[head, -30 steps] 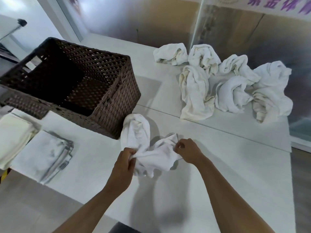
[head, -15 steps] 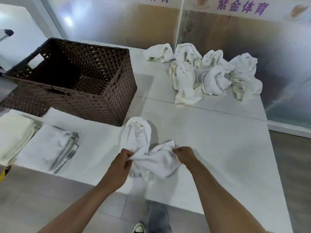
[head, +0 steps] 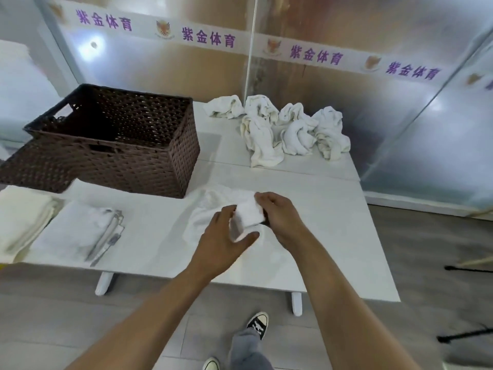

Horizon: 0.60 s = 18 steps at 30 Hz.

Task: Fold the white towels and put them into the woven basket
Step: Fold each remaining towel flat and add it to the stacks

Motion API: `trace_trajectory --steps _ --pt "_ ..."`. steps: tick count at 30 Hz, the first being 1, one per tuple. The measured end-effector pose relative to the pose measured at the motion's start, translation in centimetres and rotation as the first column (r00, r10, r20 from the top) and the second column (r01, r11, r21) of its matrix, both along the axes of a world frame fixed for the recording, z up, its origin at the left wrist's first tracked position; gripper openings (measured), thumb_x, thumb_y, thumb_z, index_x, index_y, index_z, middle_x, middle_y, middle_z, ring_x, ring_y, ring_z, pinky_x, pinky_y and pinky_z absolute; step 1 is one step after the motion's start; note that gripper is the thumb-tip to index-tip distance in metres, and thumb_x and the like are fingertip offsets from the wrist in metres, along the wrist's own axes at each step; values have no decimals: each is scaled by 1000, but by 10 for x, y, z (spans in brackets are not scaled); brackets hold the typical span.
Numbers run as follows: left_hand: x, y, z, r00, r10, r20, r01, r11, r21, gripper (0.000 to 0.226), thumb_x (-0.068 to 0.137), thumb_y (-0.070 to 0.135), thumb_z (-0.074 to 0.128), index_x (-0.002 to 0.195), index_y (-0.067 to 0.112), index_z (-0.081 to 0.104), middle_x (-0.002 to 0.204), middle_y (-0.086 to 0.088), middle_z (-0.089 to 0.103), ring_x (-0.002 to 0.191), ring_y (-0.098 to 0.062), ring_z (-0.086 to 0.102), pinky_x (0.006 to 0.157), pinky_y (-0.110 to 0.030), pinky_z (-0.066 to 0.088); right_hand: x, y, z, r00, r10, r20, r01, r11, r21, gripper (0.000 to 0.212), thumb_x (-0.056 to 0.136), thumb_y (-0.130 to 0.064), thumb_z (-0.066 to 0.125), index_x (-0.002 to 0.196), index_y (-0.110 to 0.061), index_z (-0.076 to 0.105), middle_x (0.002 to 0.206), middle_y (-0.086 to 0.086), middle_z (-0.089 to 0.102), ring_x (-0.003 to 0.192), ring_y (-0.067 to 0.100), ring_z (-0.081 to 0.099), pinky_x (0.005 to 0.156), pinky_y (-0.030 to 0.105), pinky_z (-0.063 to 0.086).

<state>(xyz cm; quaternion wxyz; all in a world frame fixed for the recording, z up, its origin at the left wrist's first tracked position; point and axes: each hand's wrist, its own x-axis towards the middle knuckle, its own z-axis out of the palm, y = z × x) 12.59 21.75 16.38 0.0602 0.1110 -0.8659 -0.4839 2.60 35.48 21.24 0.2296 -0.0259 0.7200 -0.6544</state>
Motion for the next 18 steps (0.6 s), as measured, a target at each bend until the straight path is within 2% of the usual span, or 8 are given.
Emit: trace_trajectory --steps 3,4,6,8,11,14,16,18 --pt "-3 -7 33 960 117 -255 -123 992 -8 16 99 29 53 115 28 58 104 14 67 95 -8 64 82 -36 55 15 -3 34 988 12 -152 -9 1000 21 19 98 -27 66 91 -13 76 95 0 77 92 13 71 84 30 56" --pt "-4 -10 47 943 99 -319 -102 995 10 14 102 20 50 109 24 60 97 13 66 90 -8 63 79 -33 54 18 -1 45 981 -10 -196 14 1000 18 16 97 -28 68 89 -17 76 94 -8 76 91 6 68 83 25 51" --pt "-8 -15 76 928 22 -373 -18 1000 13 15 103 11 46 103 17 60 90 8 64 82 -9 60 72 -28 48 19 3 64 968 -59 -244 54 998 -29 12 97 -30 68 89 -25 76 107 -17 72 100 -1 65 86 19 46" --pt "-13 -15 105 932 -21 -362 23 1000 1 17 104 7 42 98 11 58 86 1 59 76 -8 53 68 -27 42 17 7 83 962 -31 -273 7 996 -88 14 100 -29 63 99 -20 73 119 -15 70 109 1 63 90 16 45" --pt "-25 -12 142 939 17 -344 14 996 87 21 102 14 40 89 2 51 80 -13 51 73 -12 45 69 -33 36 16 15 108 936 80 -343 -132 982 -132 15 99 -19 61 105 -6 61 99 -2 64 94 11 59 86 24 45" --pt "-28 -2 179 928 74 -366 -12 986 167 37 102 28 53 74 8 43 65 5 37 64 -8 36 61 -27 31 18 27 121 914 195 -355 -243 965 -96 32 94 -21 72 122 -19 56 84 4 59 82 13 58 75 20 48" --pt "-28 9 194 911 62 -409 -15 993 116 43 103 31 54 68 13 36 61 10 30 59 -8 30 57 -26 27 20 36 121 899 260 -351 -288 957 -31 50 88 -29 80 130 -32 53 88 0 69 84 14 67 76 25 55" --pt "-27 20 200 905 57 -421 -48 998 32 43 105 34 50 70 11 36 61 7 31 58 -9 31 56 -25 27 25 44 120 893 301 -336 -314 949 15 45 88 -30 81 128 -27 60 103 -1 77 94 17 74 81 32 60"
